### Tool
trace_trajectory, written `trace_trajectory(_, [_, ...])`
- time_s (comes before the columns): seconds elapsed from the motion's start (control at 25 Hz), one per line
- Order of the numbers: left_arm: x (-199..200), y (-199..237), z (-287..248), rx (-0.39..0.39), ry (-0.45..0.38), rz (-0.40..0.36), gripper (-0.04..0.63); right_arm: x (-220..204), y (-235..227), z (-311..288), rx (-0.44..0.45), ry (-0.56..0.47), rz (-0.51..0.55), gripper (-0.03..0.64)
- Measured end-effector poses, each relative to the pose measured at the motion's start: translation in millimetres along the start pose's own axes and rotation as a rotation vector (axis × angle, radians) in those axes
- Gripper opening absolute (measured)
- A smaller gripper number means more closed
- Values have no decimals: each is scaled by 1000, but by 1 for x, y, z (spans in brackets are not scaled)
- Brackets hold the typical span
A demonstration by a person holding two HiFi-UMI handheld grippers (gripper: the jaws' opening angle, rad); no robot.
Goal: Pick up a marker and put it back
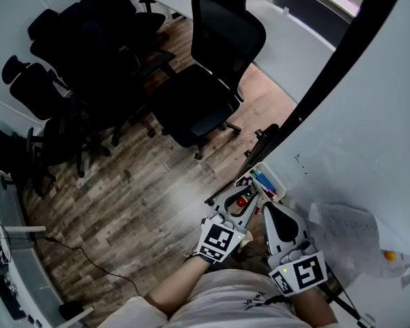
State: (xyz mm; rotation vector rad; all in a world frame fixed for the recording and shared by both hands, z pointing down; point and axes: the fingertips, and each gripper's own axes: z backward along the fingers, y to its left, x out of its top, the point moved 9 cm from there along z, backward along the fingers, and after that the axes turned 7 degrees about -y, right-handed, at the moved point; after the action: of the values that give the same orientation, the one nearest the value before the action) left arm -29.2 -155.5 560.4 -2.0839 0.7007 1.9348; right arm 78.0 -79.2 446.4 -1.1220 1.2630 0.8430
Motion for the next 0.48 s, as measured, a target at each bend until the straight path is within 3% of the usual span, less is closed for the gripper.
trace_trajectory(0.48, [18,13,32,73,-12,11,121,3,20,-13,73,25,-9,12])
